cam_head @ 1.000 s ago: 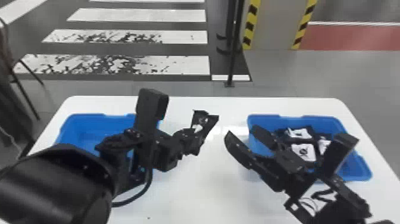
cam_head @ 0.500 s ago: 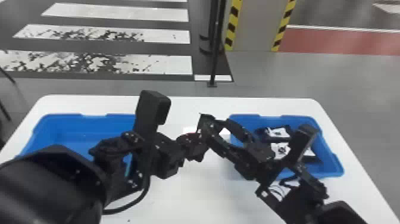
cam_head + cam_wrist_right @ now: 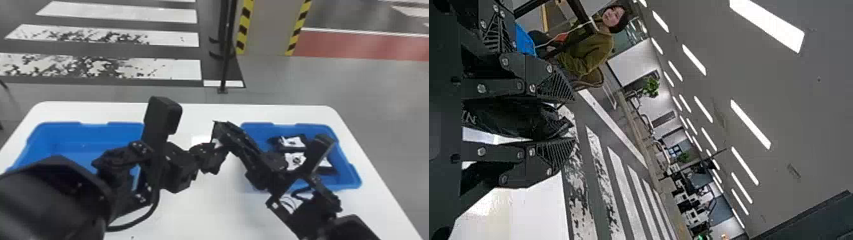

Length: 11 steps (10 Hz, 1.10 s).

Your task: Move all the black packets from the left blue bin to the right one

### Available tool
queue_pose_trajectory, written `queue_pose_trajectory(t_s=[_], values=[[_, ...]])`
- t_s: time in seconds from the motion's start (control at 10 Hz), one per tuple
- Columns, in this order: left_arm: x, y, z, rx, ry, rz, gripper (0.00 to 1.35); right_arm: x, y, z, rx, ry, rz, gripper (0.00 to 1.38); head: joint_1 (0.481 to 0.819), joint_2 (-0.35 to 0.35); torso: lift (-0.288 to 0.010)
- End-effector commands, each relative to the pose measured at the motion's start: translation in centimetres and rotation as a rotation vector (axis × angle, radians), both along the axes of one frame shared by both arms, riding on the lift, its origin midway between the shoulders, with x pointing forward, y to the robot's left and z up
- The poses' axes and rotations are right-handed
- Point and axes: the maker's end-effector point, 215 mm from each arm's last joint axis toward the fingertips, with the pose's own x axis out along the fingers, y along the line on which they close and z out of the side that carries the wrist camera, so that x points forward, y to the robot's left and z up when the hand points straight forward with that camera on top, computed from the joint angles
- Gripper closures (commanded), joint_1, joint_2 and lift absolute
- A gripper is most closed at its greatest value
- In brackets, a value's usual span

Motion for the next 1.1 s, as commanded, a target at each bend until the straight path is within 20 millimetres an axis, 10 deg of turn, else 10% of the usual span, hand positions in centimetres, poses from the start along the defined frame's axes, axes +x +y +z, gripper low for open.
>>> queue_pose_trajectory(t_s=[0.0, 0.2, 0.4, 0.7, 1.0], values=[[0.1, -0.1, 0.2, -0.004, -0.005, -0.002, 1.21, 0.0, 0.0, 0.2, 0.001, -0.005, -0.001, 1.28, 0.695, -0.114, -0.14], [-0.1, -0.1, 0.2, -0.016, 0.0, -0.003, 1.13, -0.1, 0.1, 0.4, 0.003, -0.008, 0.003, 1.28, 0.695, -0.115, -0.14], [-0.7, 1.1, -1.3, -0.037, 0.046, 0.03, 0.16, 0.9, -1.3, 1.1, 0.005, -0.024, -0.024, 1.28, 0.695, -0.113, -0.14], [-2.0, 6.1, -1.2, -0.087, 0.062, 0.144, 0.16, 3.4, -6.9, 0.0, -0.056, -0.023, -0.126, 1.28, 0.695, -0.12, -0.14], [-2.8, 11.7, 0.2, -0.122, 0.032, 0.273, 0.17, 7.8, -18.4, -3.9, -0.219, 0.016, -0.323, 1.28, 0.695, -0.137, -0.14]])
